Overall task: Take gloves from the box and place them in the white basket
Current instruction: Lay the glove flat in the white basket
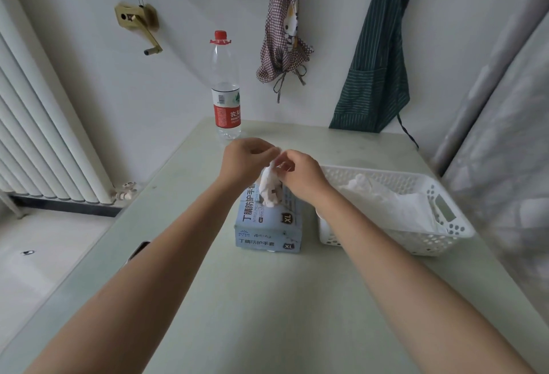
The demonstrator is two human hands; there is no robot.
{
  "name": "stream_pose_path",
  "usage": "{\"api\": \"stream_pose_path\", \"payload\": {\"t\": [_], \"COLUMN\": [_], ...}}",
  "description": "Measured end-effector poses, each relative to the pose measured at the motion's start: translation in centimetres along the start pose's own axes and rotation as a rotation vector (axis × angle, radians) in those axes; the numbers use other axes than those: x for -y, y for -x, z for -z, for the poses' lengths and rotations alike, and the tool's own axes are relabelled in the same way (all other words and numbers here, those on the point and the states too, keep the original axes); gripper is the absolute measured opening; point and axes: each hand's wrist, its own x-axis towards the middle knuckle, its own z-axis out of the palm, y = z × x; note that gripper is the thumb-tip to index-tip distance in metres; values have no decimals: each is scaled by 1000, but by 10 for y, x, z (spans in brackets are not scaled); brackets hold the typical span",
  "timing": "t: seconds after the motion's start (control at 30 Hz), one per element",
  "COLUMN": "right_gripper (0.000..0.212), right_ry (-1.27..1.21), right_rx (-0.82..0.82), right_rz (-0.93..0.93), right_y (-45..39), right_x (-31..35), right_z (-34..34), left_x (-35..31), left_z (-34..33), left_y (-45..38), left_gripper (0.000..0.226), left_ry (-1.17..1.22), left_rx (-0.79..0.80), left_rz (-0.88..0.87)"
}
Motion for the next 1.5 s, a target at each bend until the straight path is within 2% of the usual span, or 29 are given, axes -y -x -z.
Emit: {"api": "stream_pose_path", "payload": {"t": [0.2, 0.4, 0.63, 0.73, 0.9, 1.0, 1.07, 1.23, 1.4, 1.5], "right_gripper": [9, 5, 5, 8, 17, 11, 11, 49, 23, 22], "right_ry": [-85, -181, -206, -209, -157, -142, -143, -106, -38, -44], "right_rx": [-97, -219, -322, -326, -217, -221, -168, -40, -88, -163], "right_rz": [7, 44, 42, 6, -109, -87, -65, -73, -4, -26], "right_y": [-3, -10, -8, -5, -4, 1, 3, 7, 6, 2], "right_x": [4, 13, 14, 14, 14, 17, 20, 19, 17, 13], "right_z": [2, 12, 21, 27, 29, 31, 31, 29, 27, 25], "left_x": [-1, 11, 22, 17, -4, -18, -25, -36, -32, -24], "left_z": [4, 6, 5, 6, 7, 7, 7, 7, 8, 8], "left_y": [0, 4, 6, 7, 2, -3, -4, 3, 6, 2], "left_gripper": [16, 26, 16, 16, 20, 18, 17, 10, 13, 12], "left_ry": [60, -48, -275, -230, -77, 56, 143, 275, 280, 277], "left_rx": [43, 247, 108, 81, 29, 38, 40, 93, 161, 150], "left_rz": [45, 123, 133, 114, 54, 103, 122, 124, 133, 157]}}
